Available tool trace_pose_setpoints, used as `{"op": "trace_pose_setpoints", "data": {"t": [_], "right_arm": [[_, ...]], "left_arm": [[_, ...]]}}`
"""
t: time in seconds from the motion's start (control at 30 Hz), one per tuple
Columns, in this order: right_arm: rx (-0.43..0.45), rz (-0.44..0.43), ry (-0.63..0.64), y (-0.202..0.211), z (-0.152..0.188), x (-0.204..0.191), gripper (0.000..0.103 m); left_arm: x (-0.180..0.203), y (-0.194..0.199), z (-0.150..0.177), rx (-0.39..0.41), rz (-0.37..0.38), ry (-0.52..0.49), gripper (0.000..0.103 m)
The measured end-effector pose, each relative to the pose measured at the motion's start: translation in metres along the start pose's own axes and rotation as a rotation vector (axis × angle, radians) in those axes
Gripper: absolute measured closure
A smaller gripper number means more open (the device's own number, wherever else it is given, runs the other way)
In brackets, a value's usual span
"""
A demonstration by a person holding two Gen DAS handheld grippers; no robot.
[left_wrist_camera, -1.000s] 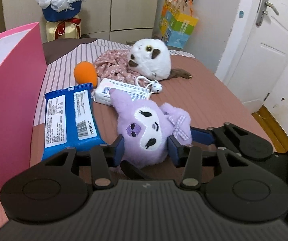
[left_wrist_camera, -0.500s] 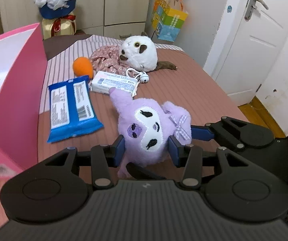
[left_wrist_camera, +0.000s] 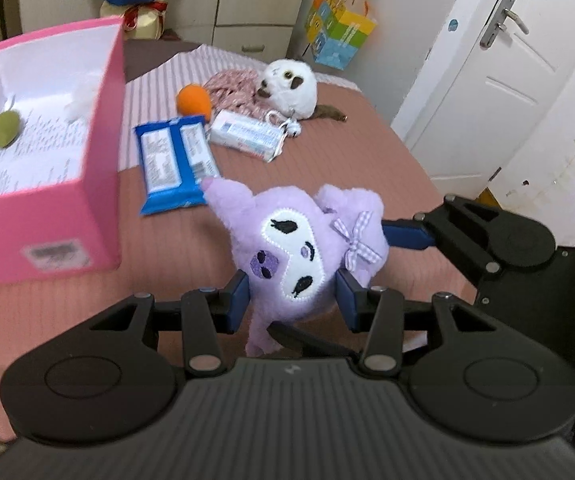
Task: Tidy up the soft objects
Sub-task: 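Carry the lavender plush with the left tool over the box and release it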
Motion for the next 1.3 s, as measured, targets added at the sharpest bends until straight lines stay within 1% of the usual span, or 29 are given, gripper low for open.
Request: {"op": "trace_pose_setpoints", "data": {"t": [0.13, 0.23, 0.33, 0.43, 0.53, 0.63, 0.83, 0.93, 1.03, 1.1, 1.17, 1.23, 1.3], "right_arm": [[-0.003, -0.050, 0.076, 0.013, -0.014, -0.023, 0.016], [0.018, -0.085, 0.113, 0.021, -0.028, -0.040, 0.016], [0.067, -0.105, 0.148, 0.029, -0.046, -0.053, 0.016], [0.118, -0.119, 0.175, 0.032, -0.065, -0.062, 0.016], [0.176, -0.124, 0.189, 0.029, -0.087, -0.066, 0.016], [0.215, -0.136, 0.176, 0.017, -0.108, -0.062, 0.016], [0.270, -0.168, 0.155, -0.022, -0.152, -0.048, 0.016], [0.277, -0.183, 0.163, -0.049, -0.176, -0.040, 0.016], [0.253, -0.222, 0.198, -0.078, -0.193, -0.033, 0.016], [0.227, -0.250, 0.205, -0.098, -0.200, -0.028, 0.016], [0.191, -0.271, 0.235, -0.117, -0.201, -0.025, 0.017], [0.162, -0.276, 0.250, -0.134, -0.199, -0.020, 0.021], [0.130, -0.295, 0.249, -0.148, -0.199, -0.016, 0.021]], "left_arm": [[-0.014, 0.024, 0.006, -0.031, -0.007, 0.035, 0.059], [-0.025, 0.043, 0.006, -0.023, -0.017, 0.055, 0.059], [-0.037, 0.063, 0.001, 0.015, -0.036, 0.068, 0.059], [-0.049, 0.082, -0.010, 0.072, -0.065, 0.068, 0.058], [-0.063, 0.093, -0.025, 0.112, -0.086, 0.073, 0.058], [-0.081, 0.096, -0.045, 0.142, -0.104, 0.090, 0.058], [-0.128, 0.088, -0.097, 0.191, -0.138, 0.140, 0.058], [-0.153, 0.079, -0.115, 0.193, -0.128, 0.190, 0.058], [-0.178, 0.063, -0.129, 0.182, -0.126, 0.240, 0.058], [-0.193, 0.049, -0.136, 0.159, -0.123, 0.274, 0.058], [-0.203, 0.034, -0.141, 0.139, -0.118, 0.305, 0.058], [-0.211, 0.020, -0.142, 0.122, -0.121, 0.328, 0.058], [-0.218, 0.007, -0.143, 0.105, -0.123, 0.357, 0.058]]}}
Point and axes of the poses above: each gripper's, at about its wrist camera, not at the fingertips, and y roughly against the way its jaws point, x to its right, z to its underside, the point moved 7 cm from there along -y, roughly the way its jaws point, and after that the axes turned 6 degrees about y, right-handed, at the moved point
